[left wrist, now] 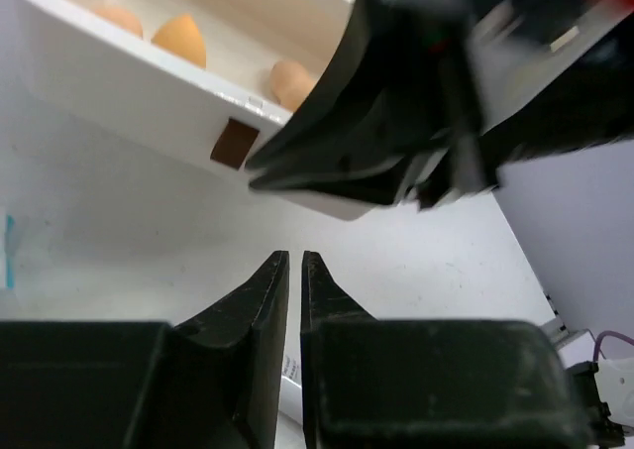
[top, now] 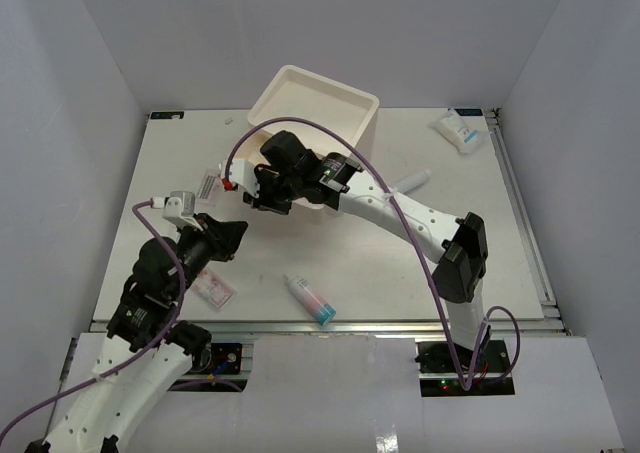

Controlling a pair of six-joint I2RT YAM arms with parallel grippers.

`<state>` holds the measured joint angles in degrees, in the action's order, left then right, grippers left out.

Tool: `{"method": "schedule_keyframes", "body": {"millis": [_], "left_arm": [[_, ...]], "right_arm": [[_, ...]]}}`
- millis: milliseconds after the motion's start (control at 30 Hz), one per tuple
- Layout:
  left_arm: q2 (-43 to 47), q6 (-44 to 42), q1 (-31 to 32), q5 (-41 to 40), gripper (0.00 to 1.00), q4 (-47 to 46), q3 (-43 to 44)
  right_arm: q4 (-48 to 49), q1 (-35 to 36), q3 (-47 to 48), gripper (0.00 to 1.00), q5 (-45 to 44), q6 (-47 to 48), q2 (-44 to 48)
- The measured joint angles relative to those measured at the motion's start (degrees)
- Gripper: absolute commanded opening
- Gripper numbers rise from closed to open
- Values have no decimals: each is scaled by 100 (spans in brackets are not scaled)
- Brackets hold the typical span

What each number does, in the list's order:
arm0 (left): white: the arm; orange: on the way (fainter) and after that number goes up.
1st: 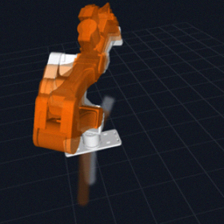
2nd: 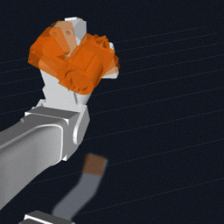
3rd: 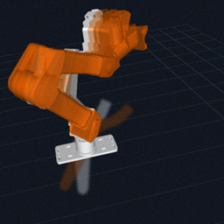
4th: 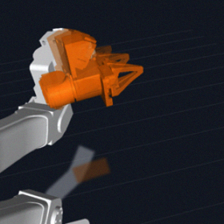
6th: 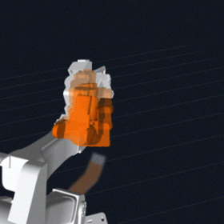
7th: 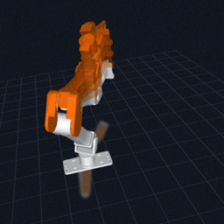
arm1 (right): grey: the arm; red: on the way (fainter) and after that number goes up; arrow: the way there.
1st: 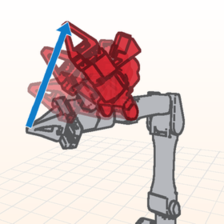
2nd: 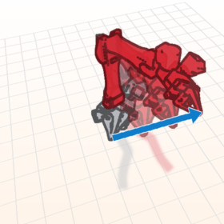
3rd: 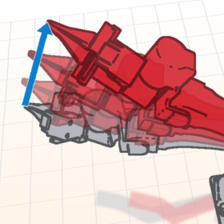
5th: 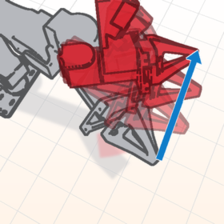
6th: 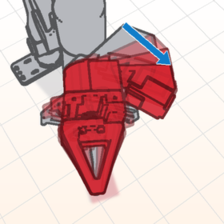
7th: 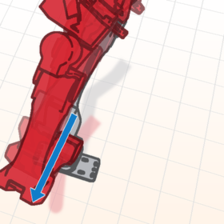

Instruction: Organize the makeup

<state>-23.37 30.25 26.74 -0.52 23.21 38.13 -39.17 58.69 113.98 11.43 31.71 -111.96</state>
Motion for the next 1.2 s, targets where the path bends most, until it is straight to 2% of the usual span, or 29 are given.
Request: {"method": "schedule_keyframes", "body": {"millis": [100, 200, 267, 333, 500, 667, 900, 1033, 1200], "left_arm": [[-247, 263, 0, 119, 16, -6, -167], [-536, 503, 0, 303, 16, -237, -351], [-720, 654, 0, 427, 16, -470, -500], [-931, 810, 0, 545, 16, -764, -668], [-1783, 1097, 0, 754, 16, -1557, -958], [-2572, 1149, 0, 802, 17, -2151, -1034], [-2984, 1024, 0, 751, 17, -2497, -949], [-3045, 904, 0, 680, 17, -2568, -793], [-3079, 759, 0, 567, 17, -2649, -632]], "right_arm": [[16, -220, 79, 27, 5, -15, 156], [10, -639, 82, 41, 118, -87, 430], [16, -983, 101, 54, 213, -161, 605], [32, -1362, 128, 62, 307, -220, 729], [70, -2048, 153, 64, 435, -307, 744], [76, -2150, 154, 64, 459, -298, 555], [71, -2149, 152, 59, 585, -285, 326], [74, -2157, 138, 49, 666, -299, 265], [109, -2159, 137, 28, 662, -322, 172]]}}
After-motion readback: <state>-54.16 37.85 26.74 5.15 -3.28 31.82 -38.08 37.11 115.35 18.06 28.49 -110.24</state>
